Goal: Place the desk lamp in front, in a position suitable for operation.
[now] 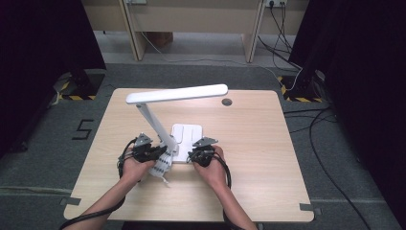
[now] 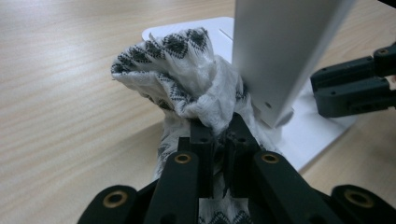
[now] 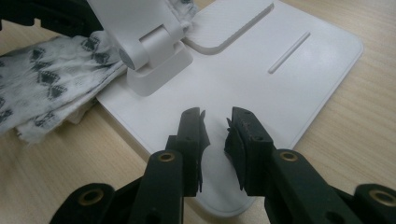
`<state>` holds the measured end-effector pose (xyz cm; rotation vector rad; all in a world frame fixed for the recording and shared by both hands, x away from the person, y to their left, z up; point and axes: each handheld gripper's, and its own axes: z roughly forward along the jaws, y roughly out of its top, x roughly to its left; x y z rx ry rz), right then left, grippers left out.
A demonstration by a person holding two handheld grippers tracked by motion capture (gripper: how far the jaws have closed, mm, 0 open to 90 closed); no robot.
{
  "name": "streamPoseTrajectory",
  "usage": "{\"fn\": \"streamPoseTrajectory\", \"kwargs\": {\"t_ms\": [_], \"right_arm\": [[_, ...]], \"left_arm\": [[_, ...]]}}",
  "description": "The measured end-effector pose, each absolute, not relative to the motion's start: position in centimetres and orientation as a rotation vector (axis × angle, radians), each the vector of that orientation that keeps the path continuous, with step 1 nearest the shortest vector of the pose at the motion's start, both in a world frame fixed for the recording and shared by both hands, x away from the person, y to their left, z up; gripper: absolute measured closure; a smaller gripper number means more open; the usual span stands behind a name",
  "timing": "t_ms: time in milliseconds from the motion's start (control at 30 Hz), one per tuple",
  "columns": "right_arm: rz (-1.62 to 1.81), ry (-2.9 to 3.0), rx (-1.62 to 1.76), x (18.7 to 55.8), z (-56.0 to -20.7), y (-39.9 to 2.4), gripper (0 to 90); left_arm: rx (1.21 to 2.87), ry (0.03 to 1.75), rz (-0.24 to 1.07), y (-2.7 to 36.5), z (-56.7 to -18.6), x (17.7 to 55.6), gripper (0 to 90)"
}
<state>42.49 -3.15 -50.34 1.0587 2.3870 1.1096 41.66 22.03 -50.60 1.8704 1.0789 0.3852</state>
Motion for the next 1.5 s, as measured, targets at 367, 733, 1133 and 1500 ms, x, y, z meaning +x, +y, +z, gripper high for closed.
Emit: {"fn": "streamPoseTrajectory", "kwargs": {"t_ms": [367,733,1133,1500], "right_arm": [[1.111,2.384,1.062,42.4,-50.4,-3.1,75.1],[1.114,2.384,1.058,42.4,-50.4,-3.1,75.1],[1.106,2.387,1.054,42.4,-50.3,-3.0,72.1],[1.102,2.391,1.057,42.4,-50.3,-2.9,69.8]], "left_arm": [[1.887,1.05,0.366,22.1,-50.7,39.7,83.5],[1.918,1.014,0.333,22.2,-50.3,37.2,83.5],[1.875,1.125,0.44,27.1,-49.2,35.8,83.3],[1.946,1.189,0.452,31.4,-49.1,36.6,83.3]]}}
